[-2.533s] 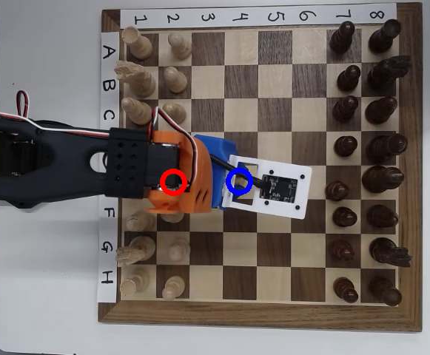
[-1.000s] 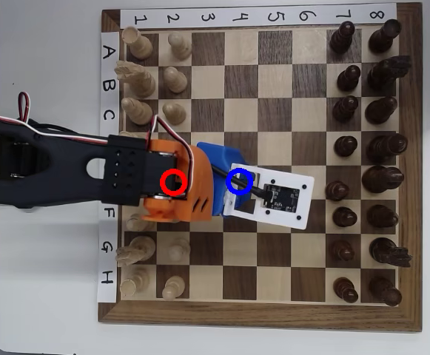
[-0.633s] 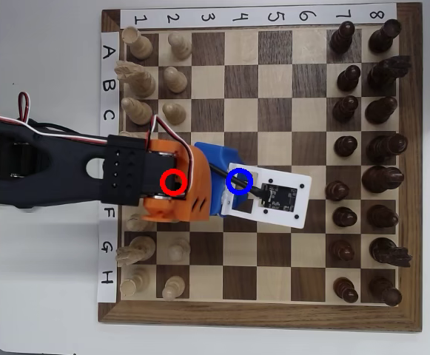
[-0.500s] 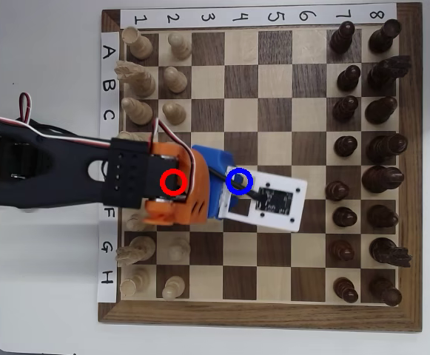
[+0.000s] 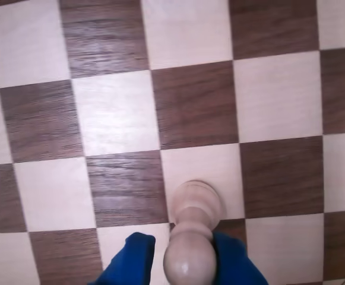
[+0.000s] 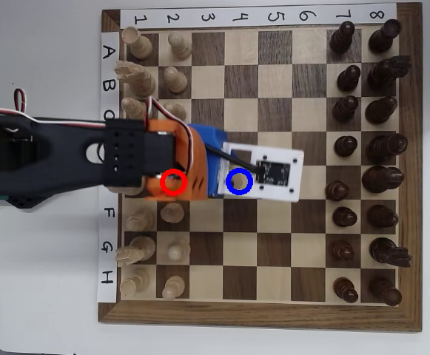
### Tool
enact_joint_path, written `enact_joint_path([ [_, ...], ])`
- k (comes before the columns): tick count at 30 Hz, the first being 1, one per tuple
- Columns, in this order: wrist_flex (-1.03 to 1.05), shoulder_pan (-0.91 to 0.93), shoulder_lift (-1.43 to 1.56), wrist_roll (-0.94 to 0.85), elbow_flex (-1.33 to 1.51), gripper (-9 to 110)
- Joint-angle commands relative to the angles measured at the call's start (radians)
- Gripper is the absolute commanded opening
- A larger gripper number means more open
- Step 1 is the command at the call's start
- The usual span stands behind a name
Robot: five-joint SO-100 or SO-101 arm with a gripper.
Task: Move the piece to destination
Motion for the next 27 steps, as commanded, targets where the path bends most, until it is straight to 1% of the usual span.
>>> enact_joint_path([
  [1, 0.018, -0.060, 0.229, 0.072, -0.011, 14],
  [10, -0.026, -0.026, 0.218, 0.041, 0.008, 13],
  [22, -0.091, 0.046, 0.183, 0.015, 0.012, 1],
  [27, -0.098, 0.064, 0.173, 0.003, -0.003, 0],
])
